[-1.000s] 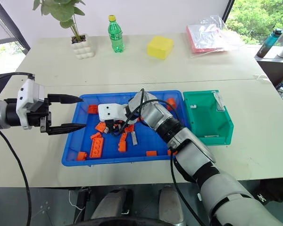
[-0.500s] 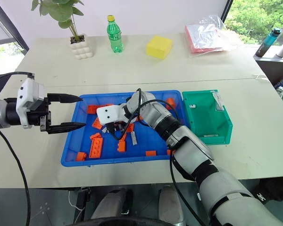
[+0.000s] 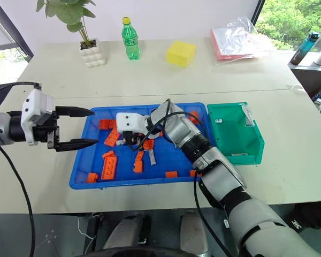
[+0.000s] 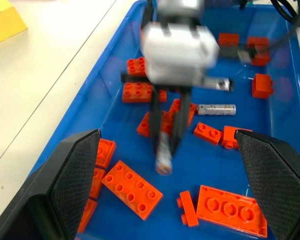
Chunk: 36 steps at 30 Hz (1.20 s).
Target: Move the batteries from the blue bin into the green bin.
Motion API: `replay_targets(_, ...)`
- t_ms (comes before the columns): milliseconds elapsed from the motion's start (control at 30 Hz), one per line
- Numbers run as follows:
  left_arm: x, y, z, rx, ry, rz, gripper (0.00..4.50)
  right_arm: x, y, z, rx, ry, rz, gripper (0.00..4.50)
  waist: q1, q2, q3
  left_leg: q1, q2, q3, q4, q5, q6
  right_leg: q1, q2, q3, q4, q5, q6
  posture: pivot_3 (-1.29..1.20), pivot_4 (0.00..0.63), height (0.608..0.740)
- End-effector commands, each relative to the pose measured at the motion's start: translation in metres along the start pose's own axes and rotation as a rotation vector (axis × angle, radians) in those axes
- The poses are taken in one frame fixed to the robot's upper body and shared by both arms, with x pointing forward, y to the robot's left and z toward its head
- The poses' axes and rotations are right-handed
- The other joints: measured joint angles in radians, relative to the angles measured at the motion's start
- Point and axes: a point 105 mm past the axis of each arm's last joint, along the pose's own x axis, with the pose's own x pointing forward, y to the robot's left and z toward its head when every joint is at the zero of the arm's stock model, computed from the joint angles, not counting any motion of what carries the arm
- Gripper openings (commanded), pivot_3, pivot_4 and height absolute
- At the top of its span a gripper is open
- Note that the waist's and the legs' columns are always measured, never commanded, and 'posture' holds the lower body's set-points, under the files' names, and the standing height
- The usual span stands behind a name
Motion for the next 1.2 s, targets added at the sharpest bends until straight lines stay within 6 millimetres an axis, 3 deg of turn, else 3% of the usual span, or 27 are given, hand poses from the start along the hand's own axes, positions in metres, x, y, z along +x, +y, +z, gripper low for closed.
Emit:
replay_targets(33, 0.001, -0.002, 0.009, 0.003, -0.049, -0.003, 4.50, -0.074, -0.021, 0.025, 0.122, -0.180, -0.225, 0.09, 0.009, 0.000, 0.000, 0.000, 0.000, 0.000, 0.000, 0.000, 0.000, 0.001, 0.000, 0.000, 0.000, 0.000, 0.000, 0.00, 0.150, 0.728)
replay_targets(133, 0.003, -0.005, 0.010, -0.010, -0.065, -0.008, 4.50, -0.140, -0.021, 0.019, 0.284, -0.250, -0.386, 0.09, 0.024, 0.000, 0.000, -0.002, -0.003, -0.004, 0.001, 0.000, 0.000, 0.000, -0.002, 0.001, 0.000, 0.000, 0.000, 0.00, 0.150, 0.728)
replay_targets(233, 0.007, -0.007, 0.008, -0.027, -0.084, -0.009, 4.50, -0.208, -0.017, -0.004, 0.454, -0.243, -0.582, 0.09, 0.035, 0.000, 0.000, -0.003, -0.005, -0.005, 0.001, 0.000, 0.000, 0.005, -0.003, 0.002, -0.001, 0.000, 0.000, 0.00, 0.150, 0.728)
replay_targets(333, 0.016, -0.011, 0.006, -0.039, -0.113, -0.015, 4.50, -0.283, 0.013, -0.054, 0.605, -0.090, -0.823, 0.09, 0.047, 0.000, 0.000, -0.003, -0.006, -0.005, 0.000, 0.000, 0.000, 0.007, -0.004, 0.002, -0.002, 0.000, 0.000, 0.00, 0.150, 0.728)
replay_targets(400, 0.019, -0.011, 0.006, -0.050, -0.126, -0.022, 4.50, -0.302, 0.031, -0.073, 0.654, -0.007, -0.883, 0.09, 0.059, 0.000, 0.000, -0.003, -0.008, -0.005, 0.000, -0.001, 0.002, 0.007, -0.005, 0.003, -0.002, 0.000, 0.000, 0.00, 0.150, 0.728)
replay_targets(600, 0.026, -0.014, 0.012, -0.063, -0.174, -0.059, 4.50, -0.302, 0.062, -0.111, 0.765, 0.112, -0.923, 0.09, 0.034, 0.000, 0.000, 0.000, -0.001, 0.008, 0.001, -0.001, 0.002, 0.009, -0.003, 0.004, -0.005, 0.000, 0.000, 0.00, 0.150, 0.728)
replay_targets(700, 0.028, -0.014, 0.014, -0.062, -0.184, -0.065, 4.50, -0.299, 0.061, -0.114, 0.784, 0.096, -0.944, 1.57, 0.033, 0.000, 0.000, 0.001, -0.001, 0.009, 0.001, -0.001, 0.002, 0.009, -0.002, 0.004, -0.005, 0.000, 0.000, 0.00, 0.150, 0.728)
replay_targets(833, 0.029, -0.012, 0.015, -0.059, -0.186, -0.065, 4.50, -0.301, 0.052, -0.103, 0.724, 0.097, -0.942, 3.61, 0.037, 0.000, 0.000, 0.001, -0.001, 0.008, 0.001, -0.001, 0.002, 0.009, -0.002, 0.004, -0.005, 0.000, 0.000, 0.00, 0.150, 0.728)
replay_targets(967, 0.028, -0.013, 0.016, -0.059, -0.189, -0.061, 4.50, -0.297, 0.037, -0.077, 0.670, 0.018, -0.898, 3.61, 0.038, 0.000, 0.000, 0.001, -0.001, 0.007, 0.001, -0.001, 0.002, 0.011, -0.002, 0.004, -0.013, 0.000, 0.000, 0.00, 0.150, 0.728)
replay_targets(1100, 0.028, -0.018, 0.014, -0.055, -0.178, -0.067, 4.50, -0.248, 0.027, -0.032, 0.582, -0.101, -0.663, 3.61, 0.032, 0.000, 0.000, 0.001, 0.002, 0.007, 0.000, -0.001, 0.002, 0.013, 0.001, 0.004, -0.017, 0.000, 0.000, 0.00, 0.150, 0.728)
replay_targets(1200, 0.029, -0.021, 0.012, -0.041, -0.164, -0.072, 4.50, -0.205, 0.031, -0.019, 0.564, -0.120, -0.501, 3.61, 0.034, 0.000, 0.000, 0.001, 0.003, 0.007, 0.000, -0.001, 0.002, 0.013, 0.001, 0.003, -0.017, 0.000, 0.000, 0.00, 0.150, 0.728)
